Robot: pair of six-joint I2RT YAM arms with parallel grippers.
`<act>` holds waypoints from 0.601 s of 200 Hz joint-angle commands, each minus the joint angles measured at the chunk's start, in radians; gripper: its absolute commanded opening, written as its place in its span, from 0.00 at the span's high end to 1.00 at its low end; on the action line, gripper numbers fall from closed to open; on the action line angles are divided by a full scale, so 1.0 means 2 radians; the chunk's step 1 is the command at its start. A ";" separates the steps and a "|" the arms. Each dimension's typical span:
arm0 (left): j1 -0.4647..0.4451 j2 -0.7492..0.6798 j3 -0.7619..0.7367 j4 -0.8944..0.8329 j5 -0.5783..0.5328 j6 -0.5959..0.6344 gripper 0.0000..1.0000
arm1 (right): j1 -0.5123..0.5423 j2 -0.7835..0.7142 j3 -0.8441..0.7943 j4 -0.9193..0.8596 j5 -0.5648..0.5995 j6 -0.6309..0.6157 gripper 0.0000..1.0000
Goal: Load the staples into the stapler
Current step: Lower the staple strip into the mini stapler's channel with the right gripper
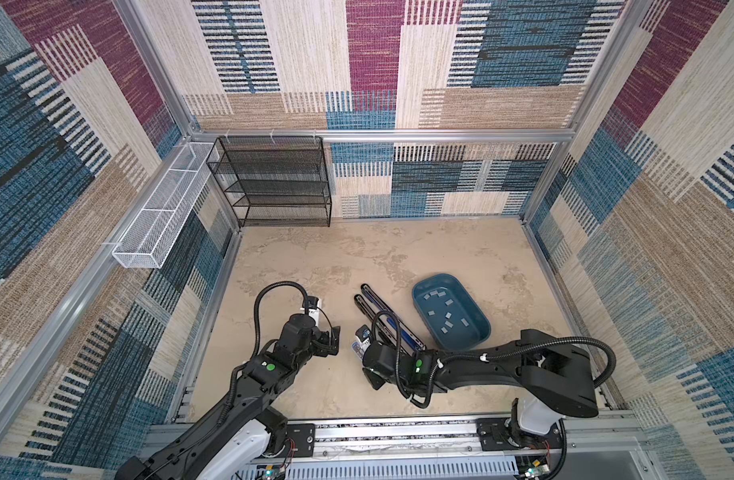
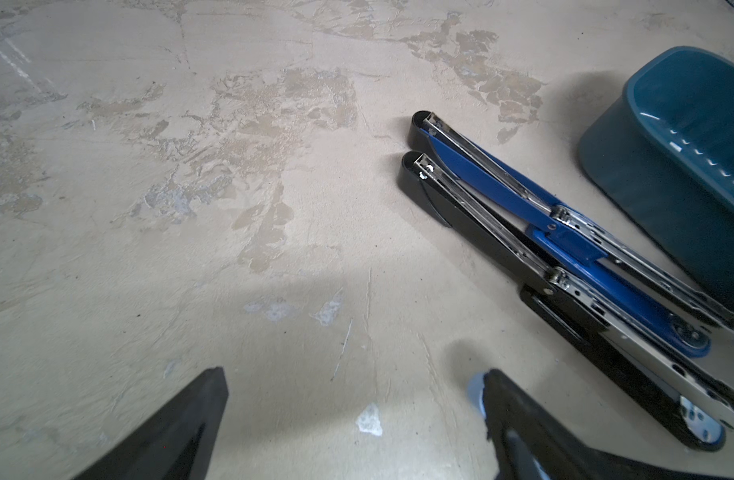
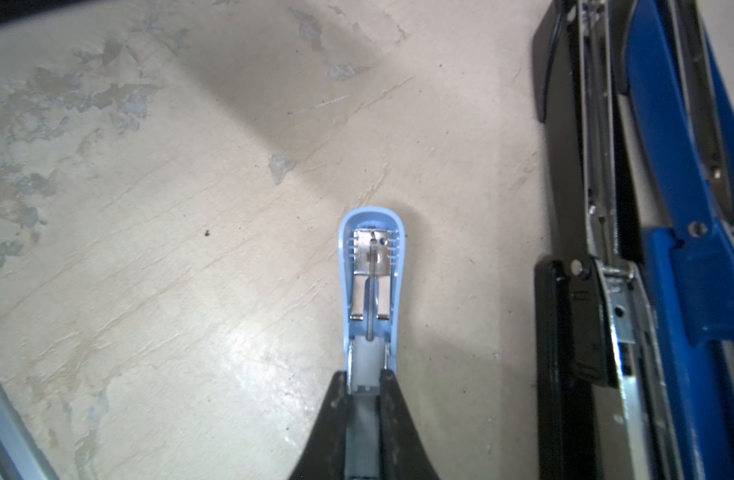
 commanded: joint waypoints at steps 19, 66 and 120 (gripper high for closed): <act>0.000 -0.001 0.001 0.011 0.000 -0.008 0.01 | 0.001 0.007 0.006 0.004 0.002 0.007 0.96; 0.000 0.000 0.001 0.011 0.000 -0.008 0.00 | 0.001 0.010 0.006 -0.001 0.010 0.010 0.96; 0.000 0.002 0.002 0.012 0.000 -0.008 0.01 | 0.002 0.005 0.005 -0.005 0.017 0.013 0.95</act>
